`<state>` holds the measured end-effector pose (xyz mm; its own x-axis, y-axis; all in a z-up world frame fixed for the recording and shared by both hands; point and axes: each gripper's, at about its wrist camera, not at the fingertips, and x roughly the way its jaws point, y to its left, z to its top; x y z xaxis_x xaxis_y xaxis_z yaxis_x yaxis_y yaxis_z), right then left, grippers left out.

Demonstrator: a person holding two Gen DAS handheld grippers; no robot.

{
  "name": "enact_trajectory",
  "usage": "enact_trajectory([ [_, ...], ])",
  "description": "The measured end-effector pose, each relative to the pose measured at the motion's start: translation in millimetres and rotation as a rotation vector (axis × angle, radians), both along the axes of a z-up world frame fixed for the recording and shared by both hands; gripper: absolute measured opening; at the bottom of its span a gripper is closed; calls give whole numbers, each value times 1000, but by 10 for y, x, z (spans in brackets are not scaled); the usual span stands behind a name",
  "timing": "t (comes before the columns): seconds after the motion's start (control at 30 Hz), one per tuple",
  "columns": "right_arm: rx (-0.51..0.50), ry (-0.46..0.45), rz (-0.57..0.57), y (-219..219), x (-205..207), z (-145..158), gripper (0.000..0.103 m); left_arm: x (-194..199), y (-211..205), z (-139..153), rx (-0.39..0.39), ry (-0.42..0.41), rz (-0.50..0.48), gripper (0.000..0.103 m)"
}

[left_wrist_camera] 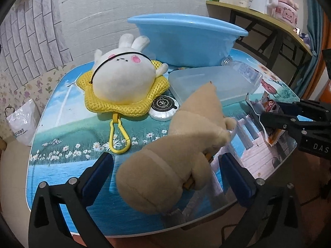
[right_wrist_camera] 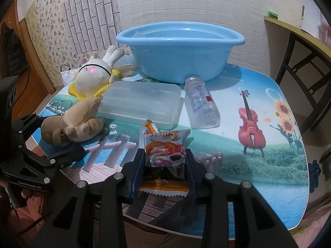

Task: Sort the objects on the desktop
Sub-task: 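Lift and carry the plush dog and snack packet over the blue basin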

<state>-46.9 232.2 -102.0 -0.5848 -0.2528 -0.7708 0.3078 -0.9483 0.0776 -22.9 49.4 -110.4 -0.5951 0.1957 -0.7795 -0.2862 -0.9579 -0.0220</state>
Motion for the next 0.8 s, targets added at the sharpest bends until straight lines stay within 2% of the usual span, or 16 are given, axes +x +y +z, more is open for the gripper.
enact_trajectory([
  [0.3,30,3,-8,-49,-4,-23,47,-2,3,8,5,3,23,101],
  [0.33,38,4,-8,-61,-3,-32,48,9,10,14,6,10,18,96],
  [0.37,44,7,-8,-70,2,-37,49,27,16,34,8,23,13,82],
  [0.4,45,9,-7,-75,4,-39,49,36,20,46,12,29,7,74],
  [0.47,47,7,-6,-83,3,-41,51,42,31,52,5,32,3,73],
  [0.6,41,11,4,-92,13,-41,53,61,22,72,14,34,-6,64],
  [0.63,35,13,12,-94,19,-39,52,67,21,76,15,34,-7,63],
  [0.67,35,19,22,-100,27,-30,39,70,17,79,18,33,-8,62],
  [0.8,27,38,37,-105,64,30,30,94,11,144,20,47,-1,60],
])
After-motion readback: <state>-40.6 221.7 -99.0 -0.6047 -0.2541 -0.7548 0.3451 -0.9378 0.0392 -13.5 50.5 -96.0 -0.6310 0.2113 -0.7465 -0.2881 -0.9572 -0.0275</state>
